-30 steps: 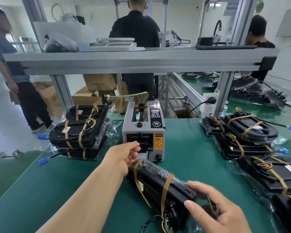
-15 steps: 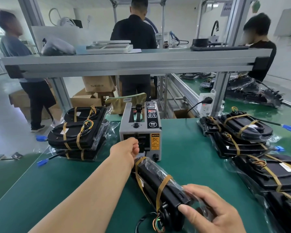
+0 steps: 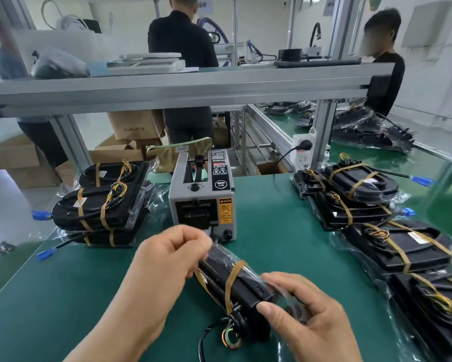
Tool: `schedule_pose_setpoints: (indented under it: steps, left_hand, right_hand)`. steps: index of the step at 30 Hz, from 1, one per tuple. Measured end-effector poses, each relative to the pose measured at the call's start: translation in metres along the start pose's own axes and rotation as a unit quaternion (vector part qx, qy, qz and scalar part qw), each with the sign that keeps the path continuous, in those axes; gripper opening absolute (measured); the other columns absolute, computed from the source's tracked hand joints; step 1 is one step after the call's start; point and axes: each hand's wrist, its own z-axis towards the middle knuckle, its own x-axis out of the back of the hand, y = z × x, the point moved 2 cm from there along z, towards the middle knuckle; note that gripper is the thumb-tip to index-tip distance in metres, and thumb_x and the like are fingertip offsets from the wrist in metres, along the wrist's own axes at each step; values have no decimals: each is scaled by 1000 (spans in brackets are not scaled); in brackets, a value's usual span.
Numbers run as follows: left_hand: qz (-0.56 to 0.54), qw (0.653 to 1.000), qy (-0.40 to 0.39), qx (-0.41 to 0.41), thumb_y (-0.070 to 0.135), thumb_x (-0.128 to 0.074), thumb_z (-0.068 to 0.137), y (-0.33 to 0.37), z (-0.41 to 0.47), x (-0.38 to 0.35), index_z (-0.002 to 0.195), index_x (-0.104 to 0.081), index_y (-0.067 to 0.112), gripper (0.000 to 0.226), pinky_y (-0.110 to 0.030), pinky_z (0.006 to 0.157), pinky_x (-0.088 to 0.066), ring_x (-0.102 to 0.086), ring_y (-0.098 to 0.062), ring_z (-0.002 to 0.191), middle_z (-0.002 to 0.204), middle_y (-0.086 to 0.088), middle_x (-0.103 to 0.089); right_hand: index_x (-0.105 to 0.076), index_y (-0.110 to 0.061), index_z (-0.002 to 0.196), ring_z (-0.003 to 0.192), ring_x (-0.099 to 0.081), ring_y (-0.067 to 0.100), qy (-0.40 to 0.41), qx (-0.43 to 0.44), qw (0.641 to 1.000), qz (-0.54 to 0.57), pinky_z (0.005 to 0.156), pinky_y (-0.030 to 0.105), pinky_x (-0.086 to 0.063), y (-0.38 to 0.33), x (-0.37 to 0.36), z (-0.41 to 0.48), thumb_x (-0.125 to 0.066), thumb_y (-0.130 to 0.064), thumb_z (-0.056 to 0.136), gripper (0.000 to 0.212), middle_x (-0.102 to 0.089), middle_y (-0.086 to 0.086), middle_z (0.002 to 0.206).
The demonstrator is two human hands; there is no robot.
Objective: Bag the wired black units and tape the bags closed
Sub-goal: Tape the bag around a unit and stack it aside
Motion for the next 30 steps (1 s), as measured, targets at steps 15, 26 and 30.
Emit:
schedule_pose_setpoints:
  steps: [15,26,30]
  left_hand:
    - [61,995,-72,42,30,-76,74,-11,-28,-36,65,-74,23,12,-5,59,-43,-60,4,62,73,10,-70]
    - [101,991,-83,6,32,-73,79,-2,-21,-42,66,-72,24,15,-10,56,-43,-52,0,56,67,11,-63]
    - [125,988,-92,-9,36,-73,79,-4,-19,-42,67,-71,27,16,-11,54,-41,-48,2,53,63,17,-57]
  right_hand:
    - [-80,-34,84,93,-69,4,32,-73,997,-11,76,22,-55,-8,-4,-8,-65,-17,90,23,-76,-14,93]
    - [-80,-31,85,93,-68,2,37,-100,994,-22,80,30,-56,-9,-4,-7,-61,-20,93,24,-75,-15,92]
    - [-80,-32,85,94,-68,2,38,-94,995,-13,77,23,-55,-10,-5,-6,-58,-32,89,22,-75,-16,92]
